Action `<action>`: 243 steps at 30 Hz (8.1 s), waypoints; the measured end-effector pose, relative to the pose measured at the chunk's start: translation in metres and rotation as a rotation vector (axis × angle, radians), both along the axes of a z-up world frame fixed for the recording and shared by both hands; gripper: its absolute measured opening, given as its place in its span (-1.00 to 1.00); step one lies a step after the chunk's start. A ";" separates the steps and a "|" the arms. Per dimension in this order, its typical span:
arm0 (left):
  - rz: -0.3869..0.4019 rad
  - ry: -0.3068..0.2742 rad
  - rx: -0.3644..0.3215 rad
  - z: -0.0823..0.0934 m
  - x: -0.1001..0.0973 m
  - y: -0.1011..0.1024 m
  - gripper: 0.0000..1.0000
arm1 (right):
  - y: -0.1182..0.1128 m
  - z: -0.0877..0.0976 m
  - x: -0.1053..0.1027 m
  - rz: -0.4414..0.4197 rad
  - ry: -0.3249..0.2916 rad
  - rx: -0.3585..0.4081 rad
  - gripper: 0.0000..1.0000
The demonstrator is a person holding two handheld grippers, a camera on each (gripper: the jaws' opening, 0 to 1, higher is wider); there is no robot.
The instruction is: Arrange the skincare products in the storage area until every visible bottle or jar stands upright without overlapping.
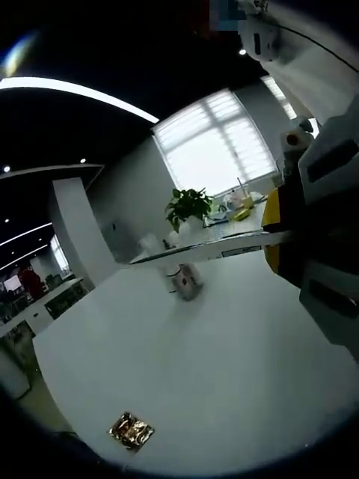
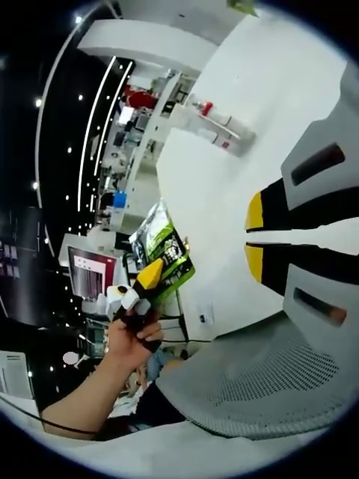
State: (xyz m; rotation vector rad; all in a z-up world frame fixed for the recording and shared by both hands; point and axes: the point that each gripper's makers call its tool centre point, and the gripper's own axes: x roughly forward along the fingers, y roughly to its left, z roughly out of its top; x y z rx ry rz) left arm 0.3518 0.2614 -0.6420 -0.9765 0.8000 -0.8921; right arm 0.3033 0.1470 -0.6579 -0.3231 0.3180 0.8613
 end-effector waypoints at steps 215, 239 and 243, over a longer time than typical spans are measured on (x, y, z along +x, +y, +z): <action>-0.181 -0.268 1.103 -0.164 0.233 -0.052 -0.43 | 0.001 -0.044 -0.014 0.049 0.124 -0.208 -0.99; -0.130 -0.405 1.108 -0.156 0.230 -0.066 -0.03 | -0.005 -0.039 -0.009 0.014 0.100 -0.196 -0.99; -0.093 -0.371 1.118 -0.167 0.230 -0.059 0.00 | -0.005 -0.039 -0.008 0.012 0.096 -0.200 -0.99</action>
